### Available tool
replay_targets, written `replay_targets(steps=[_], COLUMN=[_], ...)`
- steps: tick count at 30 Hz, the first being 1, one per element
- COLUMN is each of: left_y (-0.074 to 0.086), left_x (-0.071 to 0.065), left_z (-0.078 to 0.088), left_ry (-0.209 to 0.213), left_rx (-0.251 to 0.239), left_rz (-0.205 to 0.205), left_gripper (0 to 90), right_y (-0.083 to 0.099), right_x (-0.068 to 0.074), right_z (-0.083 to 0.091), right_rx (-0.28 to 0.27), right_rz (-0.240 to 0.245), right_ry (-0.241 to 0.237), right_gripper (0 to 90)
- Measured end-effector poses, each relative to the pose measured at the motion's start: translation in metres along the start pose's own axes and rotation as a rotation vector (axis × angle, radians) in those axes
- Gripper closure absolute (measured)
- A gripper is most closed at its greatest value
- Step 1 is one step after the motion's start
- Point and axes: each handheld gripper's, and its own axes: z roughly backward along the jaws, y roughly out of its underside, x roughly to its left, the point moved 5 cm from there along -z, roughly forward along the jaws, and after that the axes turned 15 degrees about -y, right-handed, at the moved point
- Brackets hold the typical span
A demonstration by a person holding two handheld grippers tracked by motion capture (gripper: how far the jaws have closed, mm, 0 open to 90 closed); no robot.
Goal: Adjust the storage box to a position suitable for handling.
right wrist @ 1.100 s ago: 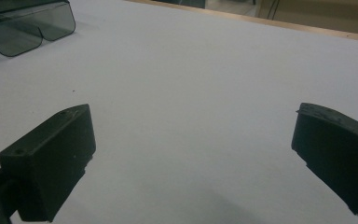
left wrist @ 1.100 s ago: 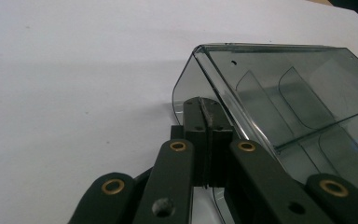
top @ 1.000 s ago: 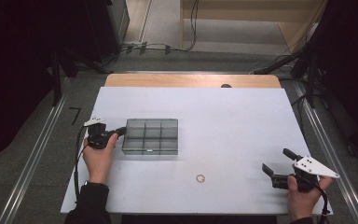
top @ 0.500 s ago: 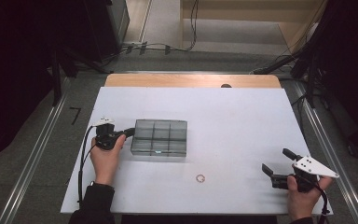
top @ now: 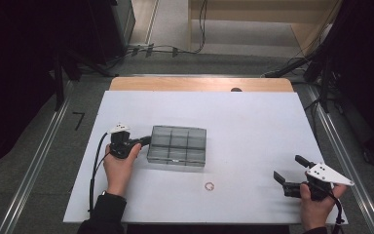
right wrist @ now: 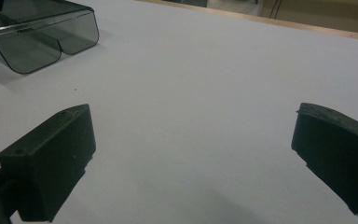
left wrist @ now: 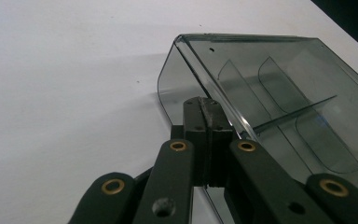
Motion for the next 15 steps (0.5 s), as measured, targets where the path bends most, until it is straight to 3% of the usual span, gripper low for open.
replay_targets(steps=[12,15], left_y=[0.005,0.009], left_x=[-0.024,-0.036], left_z=[-0.005,-0.004], left_ry=[0.044,0.070], left_rx=[0.017,0.024], left_rz=[-0.035,-0.053], left_gripper=[89.3,89.3], right_y=[0.000,0.000], right_x=[0.000,0.000], right_z=[-0.001,-0.001], right_rx=[0.004,0.004], right_rz=[0.002,0.002], right_ry=[-0.005,-0.007], right_gripper=[0.0,0.0])
